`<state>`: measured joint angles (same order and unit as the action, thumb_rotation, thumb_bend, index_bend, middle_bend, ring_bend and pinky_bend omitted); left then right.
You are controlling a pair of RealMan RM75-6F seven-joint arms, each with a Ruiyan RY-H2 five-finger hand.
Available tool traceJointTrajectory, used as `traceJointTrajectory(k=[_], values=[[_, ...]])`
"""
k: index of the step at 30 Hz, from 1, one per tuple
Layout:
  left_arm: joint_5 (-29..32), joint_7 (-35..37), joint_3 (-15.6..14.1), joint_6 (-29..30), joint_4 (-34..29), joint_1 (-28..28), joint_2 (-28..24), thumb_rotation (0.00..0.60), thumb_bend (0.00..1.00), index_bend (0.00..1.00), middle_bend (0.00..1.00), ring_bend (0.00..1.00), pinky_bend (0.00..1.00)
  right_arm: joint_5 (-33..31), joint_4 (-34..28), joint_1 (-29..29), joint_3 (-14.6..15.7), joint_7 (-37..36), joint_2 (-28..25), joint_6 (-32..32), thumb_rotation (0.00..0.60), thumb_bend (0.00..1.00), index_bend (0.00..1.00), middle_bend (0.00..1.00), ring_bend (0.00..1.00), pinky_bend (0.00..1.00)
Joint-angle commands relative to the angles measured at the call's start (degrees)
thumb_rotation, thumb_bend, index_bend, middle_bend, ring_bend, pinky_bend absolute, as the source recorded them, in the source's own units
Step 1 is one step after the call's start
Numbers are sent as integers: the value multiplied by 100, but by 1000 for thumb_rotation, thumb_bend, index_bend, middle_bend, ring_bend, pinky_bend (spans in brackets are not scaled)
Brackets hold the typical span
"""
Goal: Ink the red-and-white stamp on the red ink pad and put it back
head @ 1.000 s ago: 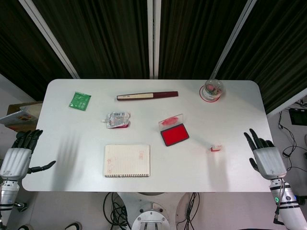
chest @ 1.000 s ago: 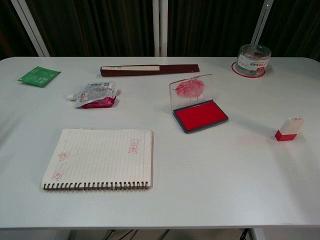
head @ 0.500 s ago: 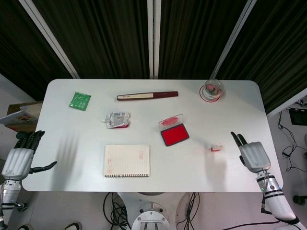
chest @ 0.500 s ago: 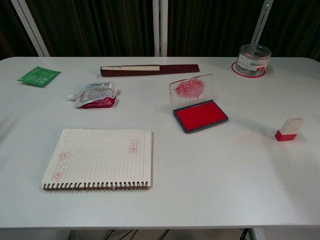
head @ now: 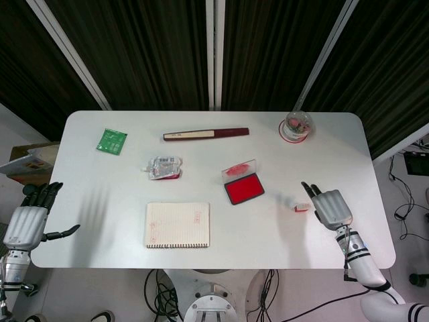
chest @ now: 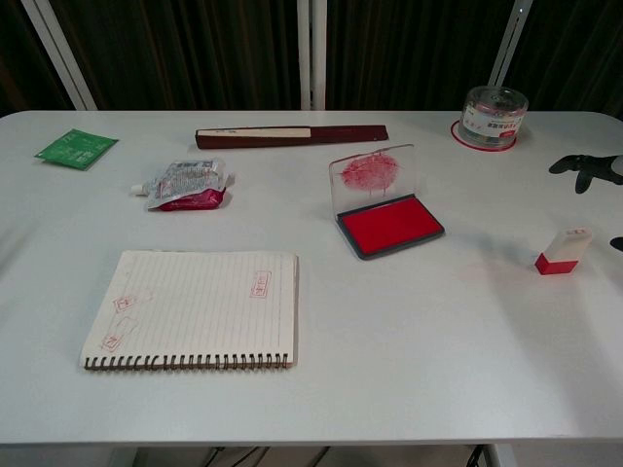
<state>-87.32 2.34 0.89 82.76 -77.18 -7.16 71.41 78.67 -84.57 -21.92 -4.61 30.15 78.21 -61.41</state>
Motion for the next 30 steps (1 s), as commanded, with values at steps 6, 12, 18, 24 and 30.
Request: traceJointTrajectory(k=[6,12,18,24,30], values=[[24,50,2,-19,33,-2,1,242,76,1,81,79,192,-133,115,-132,35,138,191,107,600,221,253,255,908,1000],[26,116,-4,-11,97,9,18,244,77,1,81,79,192,-212,224,-151,65,126,317,72,600,222,299,268,908,1000],[35,217,-10,-21,168,15,31,241,78,1,81,79,192,-193,392,-155,104,30,466,-9,600,221,326,288,915,1000],[41,272,-19,-26,236,25,59,244,79,1,81,79,192,-231,523,-163,124,-1,581,-40,600,223,340,295,915,1000],[57,319,-29,-64,287,24,74,240,79,1,81,79,192,-224,611,-181,152,-80,667,-47,600,223,368,303,915,1000]])
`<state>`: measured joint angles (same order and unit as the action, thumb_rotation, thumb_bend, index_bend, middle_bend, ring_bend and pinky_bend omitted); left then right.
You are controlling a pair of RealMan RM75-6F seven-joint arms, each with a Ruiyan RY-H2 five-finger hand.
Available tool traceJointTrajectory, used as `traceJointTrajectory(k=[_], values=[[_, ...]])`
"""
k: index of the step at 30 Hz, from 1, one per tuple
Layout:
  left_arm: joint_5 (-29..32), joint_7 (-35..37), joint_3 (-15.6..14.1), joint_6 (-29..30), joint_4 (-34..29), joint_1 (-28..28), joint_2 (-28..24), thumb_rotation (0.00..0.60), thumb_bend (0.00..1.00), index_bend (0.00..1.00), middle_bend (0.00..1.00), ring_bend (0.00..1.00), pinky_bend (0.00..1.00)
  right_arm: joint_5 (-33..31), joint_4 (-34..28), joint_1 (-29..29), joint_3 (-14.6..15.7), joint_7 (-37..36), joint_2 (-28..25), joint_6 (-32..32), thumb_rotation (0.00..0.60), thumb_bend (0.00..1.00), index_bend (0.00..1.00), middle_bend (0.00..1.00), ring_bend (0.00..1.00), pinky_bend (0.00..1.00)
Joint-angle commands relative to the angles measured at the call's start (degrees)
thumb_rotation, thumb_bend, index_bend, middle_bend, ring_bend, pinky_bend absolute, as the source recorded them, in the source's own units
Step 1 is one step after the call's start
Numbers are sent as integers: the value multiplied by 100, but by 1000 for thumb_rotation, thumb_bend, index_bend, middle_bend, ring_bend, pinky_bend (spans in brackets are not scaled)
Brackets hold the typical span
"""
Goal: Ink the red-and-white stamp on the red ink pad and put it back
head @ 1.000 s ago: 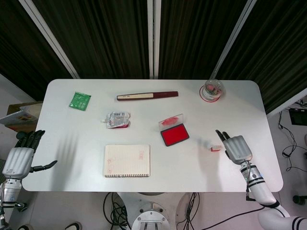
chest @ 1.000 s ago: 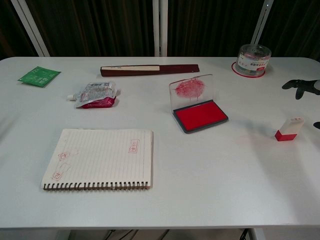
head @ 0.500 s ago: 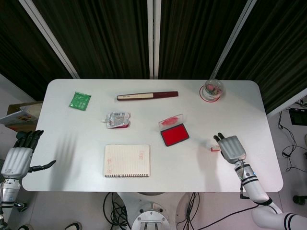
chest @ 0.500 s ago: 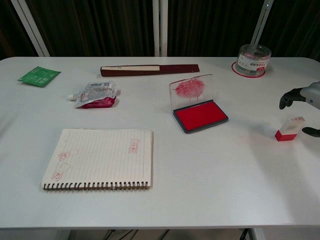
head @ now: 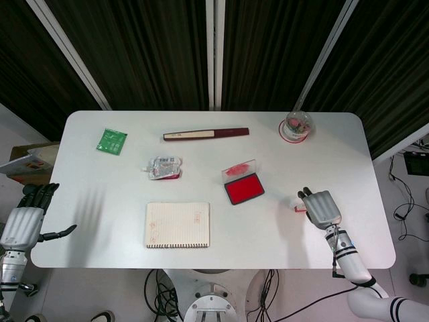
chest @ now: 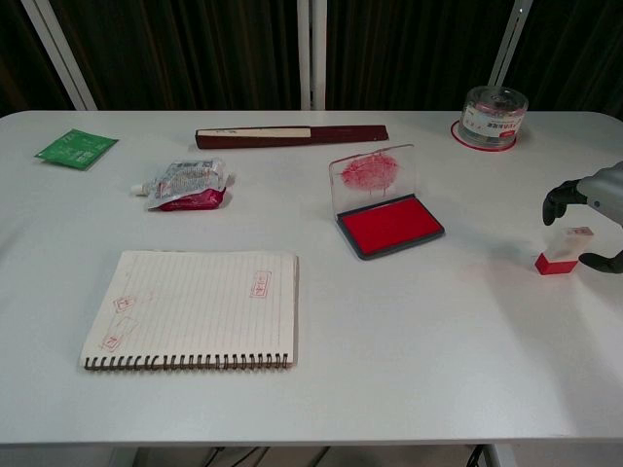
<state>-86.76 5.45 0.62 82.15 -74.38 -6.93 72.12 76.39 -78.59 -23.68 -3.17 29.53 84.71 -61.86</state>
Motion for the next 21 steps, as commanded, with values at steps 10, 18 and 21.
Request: traceJointTrajectory(k=[10,18,21], values=[[9,41,-6,1,34,14,-9,241,79,1,81,79,192,18,155,-10,26,-99,161,-78,600,255,403,336,915,1000],[5,66,-4,12,50,19,-18,243,79,1,81,80,192,43,250,7,37,-149,245,-166,600,258,445,354,916,1000],[0,71,-11,5,59,19,-17,245,79,1,81,79,192,94,311,7,46,-215,290,-205,600,259,464,360,916,1000]])
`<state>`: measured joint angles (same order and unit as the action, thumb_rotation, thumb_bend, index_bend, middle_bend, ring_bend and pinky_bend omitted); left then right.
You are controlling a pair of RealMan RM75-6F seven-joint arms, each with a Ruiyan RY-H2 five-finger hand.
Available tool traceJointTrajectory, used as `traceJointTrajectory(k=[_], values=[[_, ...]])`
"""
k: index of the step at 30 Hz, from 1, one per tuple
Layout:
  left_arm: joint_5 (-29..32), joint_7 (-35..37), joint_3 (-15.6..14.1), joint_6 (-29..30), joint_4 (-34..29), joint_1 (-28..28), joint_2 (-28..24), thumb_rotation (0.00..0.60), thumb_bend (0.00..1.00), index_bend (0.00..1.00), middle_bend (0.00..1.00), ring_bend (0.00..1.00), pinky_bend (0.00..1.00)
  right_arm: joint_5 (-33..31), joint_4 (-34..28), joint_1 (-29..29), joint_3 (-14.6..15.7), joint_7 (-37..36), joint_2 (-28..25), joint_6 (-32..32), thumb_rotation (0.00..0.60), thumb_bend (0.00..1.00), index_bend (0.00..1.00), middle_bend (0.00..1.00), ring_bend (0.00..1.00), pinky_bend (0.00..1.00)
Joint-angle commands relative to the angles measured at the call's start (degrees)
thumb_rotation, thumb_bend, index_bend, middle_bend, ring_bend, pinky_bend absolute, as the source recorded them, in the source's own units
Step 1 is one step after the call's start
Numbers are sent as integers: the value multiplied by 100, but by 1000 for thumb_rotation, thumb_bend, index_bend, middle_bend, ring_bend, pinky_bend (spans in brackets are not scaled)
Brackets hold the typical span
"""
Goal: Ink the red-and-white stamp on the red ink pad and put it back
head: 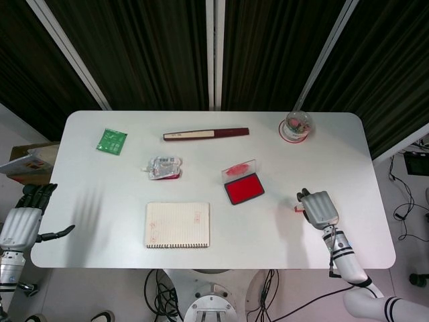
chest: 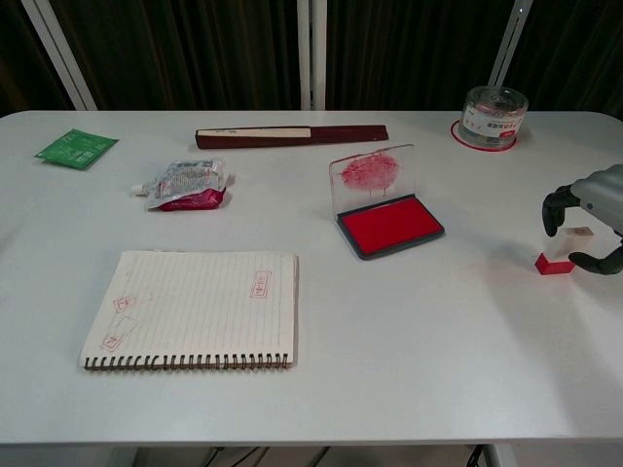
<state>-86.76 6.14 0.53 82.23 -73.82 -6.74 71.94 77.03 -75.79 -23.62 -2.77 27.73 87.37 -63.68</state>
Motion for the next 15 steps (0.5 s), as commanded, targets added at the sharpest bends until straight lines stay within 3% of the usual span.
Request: traceJointTrajectory(k=[1,15], values=[[1,1,-2,-4,4,0,1,244,79,1,81,79,192,48,46,0,8,-54,39,-37,600,260,472,363,915,1000],[0,19,-9,-27,4,-3,-15,244,80,1,81,79,193,81,203,12,-9,-113,173,-131,600,272,521,397,915,1000]])
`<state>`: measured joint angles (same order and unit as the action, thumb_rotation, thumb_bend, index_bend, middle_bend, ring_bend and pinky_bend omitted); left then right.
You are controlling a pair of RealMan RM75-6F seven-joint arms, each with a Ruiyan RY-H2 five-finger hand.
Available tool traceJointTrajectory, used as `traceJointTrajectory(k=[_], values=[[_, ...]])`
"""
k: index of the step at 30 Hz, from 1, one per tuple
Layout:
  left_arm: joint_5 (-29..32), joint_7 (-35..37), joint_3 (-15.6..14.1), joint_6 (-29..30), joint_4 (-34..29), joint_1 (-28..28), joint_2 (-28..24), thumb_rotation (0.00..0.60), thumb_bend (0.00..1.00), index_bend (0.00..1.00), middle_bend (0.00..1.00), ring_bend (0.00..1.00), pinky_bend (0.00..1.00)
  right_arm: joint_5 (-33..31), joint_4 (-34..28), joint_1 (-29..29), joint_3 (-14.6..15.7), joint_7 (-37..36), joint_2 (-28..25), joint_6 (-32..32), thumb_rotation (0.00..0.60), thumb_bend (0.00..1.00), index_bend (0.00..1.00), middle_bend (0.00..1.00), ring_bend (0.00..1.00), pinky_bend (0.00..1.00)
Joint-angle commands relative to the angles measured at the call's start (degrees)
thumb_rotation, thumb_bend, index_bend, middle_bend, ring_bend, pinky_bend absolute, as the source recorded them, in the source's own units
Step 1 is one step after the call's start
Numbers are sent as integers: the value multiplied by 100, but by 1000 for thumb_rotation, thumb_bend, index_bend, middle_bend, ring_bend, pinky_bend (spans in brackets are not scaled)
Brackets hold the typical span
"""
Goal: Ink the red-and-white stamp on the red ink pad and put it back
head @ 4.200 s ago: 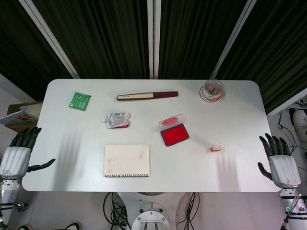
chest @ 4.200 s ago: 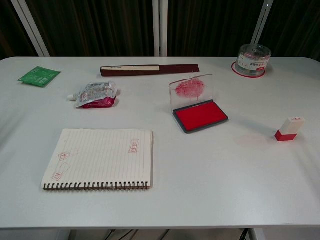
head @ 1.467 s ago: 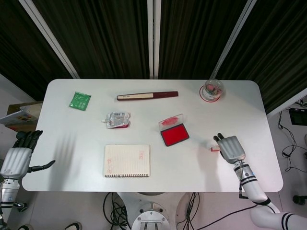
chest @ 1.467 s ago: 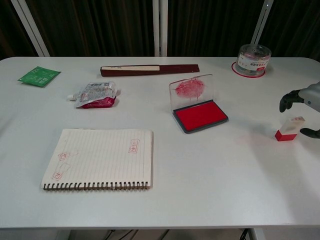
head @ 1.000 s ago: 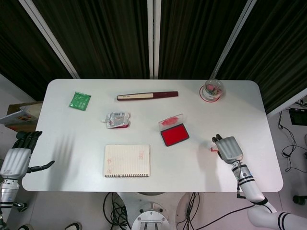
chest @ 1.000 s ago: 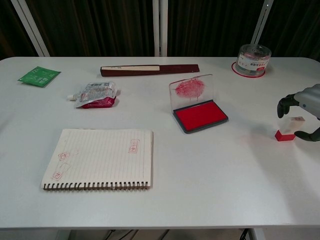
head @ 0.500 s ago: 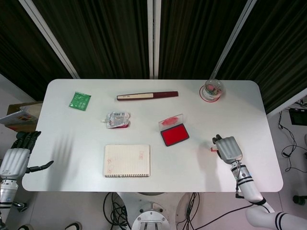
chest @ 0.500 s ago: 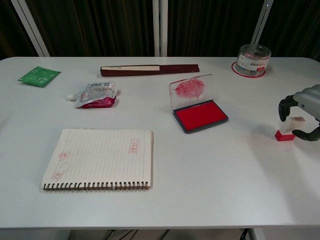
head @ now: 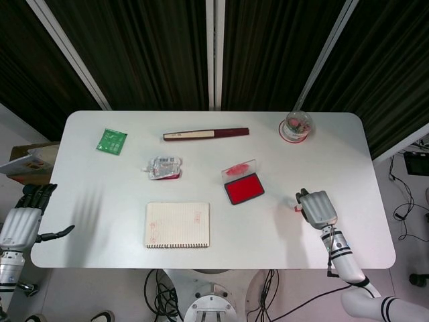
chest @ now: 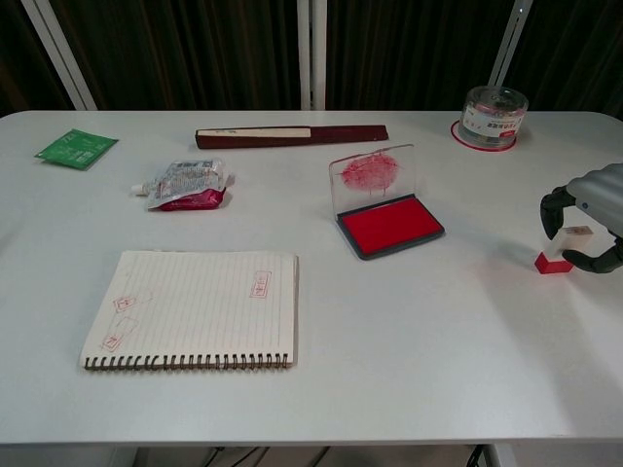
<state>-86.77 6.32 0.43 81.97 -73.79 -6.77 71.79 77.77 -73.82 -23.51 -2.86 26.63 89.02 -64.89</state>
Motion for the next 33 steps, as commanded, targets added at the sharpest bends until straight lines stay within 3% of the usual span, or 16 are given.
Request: traceJointTrajectory(k=[1,33], values=[[1,2,-1,-4,1,0,1,243,81,1,81,79,193,14,9,4,-2,-10,14,-24,600,273,525,400,915,1000],[38,93,-2,-28,71,20,2,250,82,1,81,79,193,122,185,12,-52,-205,130,-153,600,303,593,538,915,1000]])
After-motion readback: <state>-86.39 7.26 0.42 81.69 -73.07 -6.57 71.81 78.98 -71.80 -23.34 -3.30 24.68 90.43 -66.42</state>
